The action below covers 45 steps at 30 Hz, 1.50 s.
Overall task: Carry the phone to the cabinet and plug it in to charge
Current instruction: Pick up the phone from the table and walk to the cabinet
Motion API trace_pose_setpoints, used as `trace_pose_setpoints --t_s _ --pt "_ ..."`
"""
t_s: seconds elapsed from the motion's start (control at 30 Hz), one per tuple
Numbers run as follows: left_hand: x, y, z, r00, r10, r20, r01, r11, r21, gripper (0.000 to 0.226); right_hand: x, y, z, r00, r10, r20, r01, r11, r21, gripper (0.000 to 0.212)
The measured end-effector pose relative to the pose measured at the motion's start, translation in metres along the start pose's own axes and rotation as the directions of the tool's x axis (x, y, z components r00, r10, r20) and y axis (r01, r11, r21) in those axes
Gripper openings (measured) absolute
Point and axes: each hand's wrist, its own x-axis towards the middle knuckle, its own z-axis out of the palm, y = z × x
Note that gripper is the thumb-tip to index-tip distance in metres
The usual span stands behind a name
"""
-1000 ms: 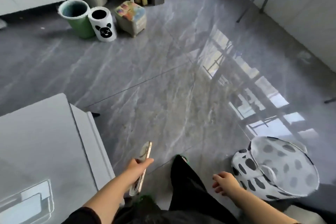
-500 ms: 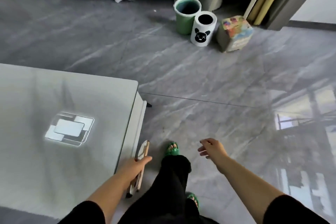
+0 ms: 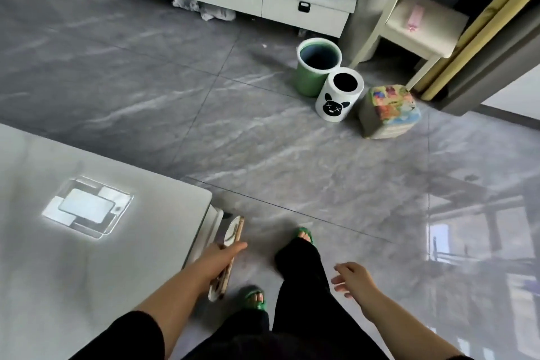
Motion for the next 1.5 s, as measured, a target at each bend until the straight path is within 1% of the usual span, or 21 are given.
trace_pose_setpoints --t_s 0.1,0.2,0.27,0.33,0.43,0.47,0.53,0.6,0.67,0.73,0.83,0.9,1.0,1.17,1.23,1.33,1.4,1.5 --pt "0.027 0.051 0.001 1.000 0.024 0.003 -0.024 0.999 -0.037 0.048 0.037 -0.043 -0.034 0.999 0.025 0.045 -0.023 0.999 -0.040 0.018" --pt "0.054 0.098 0.001 0.998 0.027 -0.052 -0.031 0.996 -0.084 0.034 0.084 -0.106 -0.064 0.997 0.003 0.082 0.004 0.996 -0.084 0.019" --pt "0.066 0.126 -0.002 0.995 0.017 -0.099 -0.030 0.991 -0.132 0.032 0.112 -0.155 -0.078 0.995 -0.009 0.099 0.020 0.993 -0.117 0.020" --pt "0.076 0.149 -0.010 0.992 -0.016 -0.125 -0.008 0.982 -0.186 0.036 0.132 -0.207 -0.080 0.987 -0.008 0.160 0.030 0.991 -0.133 0.021" --pt "0.091 0.180 -0.029 0.992 -0.040 -0.120 0.009 0.968 -0.249 0.047 0.156 -0.285 -0.065 0.973 -0.061 0.221 0.110 0.970 -0.219 0.021" --pt "0.096 0.190 -0.037 0.992 -0.044 -0.122 0.010 0.963 -0.268 0.047 0.162 -0.311 -0.057 0.967 -0.087 0.241 0.149 0.956 -0.253 0.020" --pt "0.109 0.207 -0.053 0.986 -0.056 -0.156 0.006 0.952 -0.305 0.036 0.174 -0.364 -0.038 0.944 -0.125 0.306 0.218 0.931 -0.293 0.019" --pt "0.123 0.223 -0.074 0.979 -0.078 -0.188 0.008 0.938 -0.348 0.027 0.187 -0.418 -0.018 0.925 -0.169 0.340 0.274 0.917 -0.291 0.019" --pt "0.138 0.239 -0.097 0.977 -0.103 -0.189 0.023 0.922 -0.387 0.030 0.201 -0.469 0.000 0.907 -0.226 0.354 0.335 0.898 -0.286 0.020" --pt "0.153 0.255 -0.122 0.973 -0.116 -0.200 0.027 0.916 -0.401 0.034 0.212 -0.514 0.017 0.895 -0.252 0.368 0.368 0.883 -0.290 0.021" --pt "0.182 0.283 -0.166 0.963 -0.124 -0.238 0.015 0.910 -0.414 0.035 0.226 -0.568 0.036 0.898 -0.247 0.365 0.362 0.886 -0.291 0.021" --pt "0.201 0.306 -0.197 0.962 -0.134 -0.236 0.017 0.899 -0.438 0.034 0.233 -0.598 0.046 0.912 -0.236 0.336 0.339 0.895 -0.290 0.020" --pt "0.230 0.344 -0.241 0.966 -0.131 -0.225 0.027 0.910 -0.415 0.031 0.247 -0.635 0.054 0.932 -0.208 0.297 0.295 0.911 -0.288 0.020" --pt "0.280 0.422 -0.303 0.974 -0.139 -0.178 0.062 0.923 -0.380 0.052 0.285 -0.694 0.048 0.959 -0.142 0.244 0.212 0.934 -0.288 0.020" --pt "0.303 0.458 -0.325 0.977 -0.128 -0.169 0.055 0.924 -0.378 0.052 0.308 -0.724 0.040 0.966 -0.088 0.242 0.160 0.942 -0.296 0.021" --pt "0.343 0.513 -0.358 0.987 -0.085 -0.138 0.027 0.927 -0.375 0.051 0.348 -0.777 0.032 0.962 -0.024 0.273 0.095 0.963 -0.252 0.019" --pt "0.365 0.549 -0.379 0.989 -0.072 -0.130 0.018 0.928 -0.372 0.050 0.369 -0.817 0.034 0.967 -0.038 0.252 0.106 0.959 -0.263 0.018" --pt "0.393 0.602 -0.407 0.983 -0.078 -0.168 0.009 0.926 -0.377 0.049 0.398 -0.884 0.044 0.967 -0.092 0.239 0.171 0.927 -0.335 0.018"
